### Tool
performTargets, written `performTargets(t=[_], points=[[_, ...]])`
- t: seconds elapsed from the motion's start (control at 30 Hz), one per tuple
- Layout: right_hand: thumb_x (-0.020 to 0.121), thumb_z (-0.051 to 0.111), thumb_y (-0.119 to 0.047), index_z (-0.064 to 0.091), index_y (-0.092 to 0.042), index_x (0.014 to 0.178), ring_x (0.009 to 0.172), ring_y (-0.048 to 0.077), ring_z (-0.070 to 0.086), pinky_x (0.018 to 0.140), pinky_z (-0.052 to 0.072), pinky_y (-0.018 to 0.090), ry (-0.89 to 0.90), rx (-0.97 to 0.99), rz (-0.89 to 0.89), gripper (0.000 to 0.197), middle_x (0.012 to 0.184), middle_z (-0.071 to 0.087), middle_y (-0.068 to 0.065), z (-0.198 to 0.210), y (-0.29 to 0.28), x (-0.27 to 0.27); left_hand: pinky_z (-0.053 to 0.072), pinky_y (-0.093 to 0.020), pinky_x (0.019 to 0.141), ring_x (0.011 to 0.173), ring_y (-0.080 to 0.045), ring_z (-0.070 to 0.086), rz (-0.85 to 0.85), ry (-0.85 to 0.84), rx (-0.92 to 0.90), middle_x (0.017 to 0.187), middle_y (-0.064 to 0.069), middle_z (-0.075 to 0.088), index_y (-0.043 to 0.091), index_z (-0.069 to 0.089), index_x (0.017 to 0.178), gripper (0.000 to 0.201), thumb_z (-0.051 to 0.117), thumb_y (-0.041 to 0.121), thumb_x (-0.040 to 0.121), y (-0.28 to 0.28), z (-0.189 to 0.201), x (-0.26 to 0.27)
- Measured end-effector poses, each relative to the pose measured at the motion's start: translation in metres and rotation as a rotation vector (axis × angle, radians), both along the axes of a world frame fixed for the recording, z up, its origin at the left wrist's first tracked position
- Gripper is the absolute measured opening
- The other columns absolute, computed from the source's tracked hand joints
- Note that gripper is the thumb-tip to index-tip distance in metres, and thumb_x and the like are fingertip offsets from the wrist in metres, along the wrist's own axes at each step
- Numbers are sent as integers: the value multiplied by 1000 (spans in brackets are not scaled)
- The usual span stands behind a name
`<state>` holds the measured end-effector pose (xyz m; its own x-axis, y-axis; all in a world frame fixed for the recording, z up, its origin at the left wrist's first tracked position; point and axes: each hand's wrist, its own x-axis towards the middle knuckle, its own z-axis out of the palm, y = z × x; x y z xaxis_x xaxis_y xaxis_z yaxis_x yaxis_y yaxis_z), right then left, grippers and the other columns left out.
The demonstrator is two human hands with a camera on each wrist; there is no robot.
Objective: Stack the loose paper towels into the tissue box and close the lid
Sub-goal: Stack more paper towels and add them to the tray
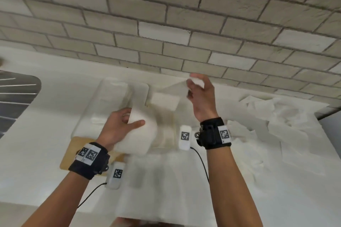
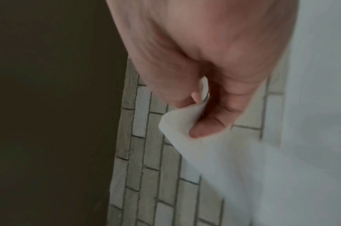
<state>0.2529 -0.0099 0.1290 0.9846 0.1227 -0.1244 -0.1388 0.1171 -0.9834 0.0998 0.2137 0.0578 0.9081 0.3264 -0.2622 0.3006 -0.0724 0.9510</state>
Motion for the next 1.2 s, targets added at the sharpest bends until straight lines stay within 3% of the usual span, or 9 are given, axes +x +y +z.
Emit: performTargets(t=[0.13,0.27,0.43,0.53,0.7,0.9,1.0,1.1,1.2], points=[[104,66,-1,69,-13,124,91,16,65,85,63,34,-204,192,-81,24,94,62,8,22,20,-14,61,-26,65,86,-16,80,136,-1,-9,98,4,83,22,72,118,39,91,22,84,23,0,-9],[107,64,-5,72,-14,128,110,19,68,84,61,33,-227,203,-78,24,127,70,13,-4,14,-50,65,-47,84,95,-25,80,236,-37,-69,105,-1,83,20,72,122,38,89,23,87,36,-2,-13],[101,73,-16,81,-29,111,114,-6,67,101,51,24,-120,-304,-37,19,118,78,-20,-77,17,-78,63,-52,93,105,-30,78,286,-83,-153,111,-2,81,21,74,123,34,85,22,91,39,-3,-9],[97,76,-15,80,-21,111,94,-20,64,86,44,4,-99,-585,32,15,110,78,-13,-112,25,-78,59,-55,100,113,-28,76,248,-101,-239,121,-3,79,20,69,131,35,77,20,97,36,-2,-7],[99,70,-10,69,-10,128,123,26,64,107,50,27,0,-869,180,29,134,66,10,-141,44,-84,55,-54,106,121,-24,73,206,-141,-361,132,-1,75,25,62,141,34,62,25,107,27,4,-2],[107,60,-24,63,-12,132,111,32,65,95,54,39,-98,-1088,297,28,128,60,11,-108,34,-92,55,-50,106,121,-21,73,192,-178,-376,133,2,75,28,60,145,35,52,34,112,11,14,2],[112,47,-33,67,-23,126,103,20,70,86,53,32,-316,-887,50,26,116,70,-1,-82,25,-89,56,-52,105,122,-22,72,165,-215,-337,134,1,74,27,59,145,36,56,31,110,0,18,4],[115,37,-50,64,-30,134,112,-1,67,97,50,19,-150,-452,143,39,123,72,-15,-60,37,-93,57,-48,106,124,-18,71,88,-248,-222,134,4,74,26,59,144,36,61,26,108,-25,21,12],[116,39,-45,56,-32,139,112,-5,68,94,53,18,-167,-361,135,32,124,73,-17,-56,47,-102,52,-49,113,126,-17,69,44,-267,-180,133,4,74,22,60,142,36,64,26,107,-48,17,23]])
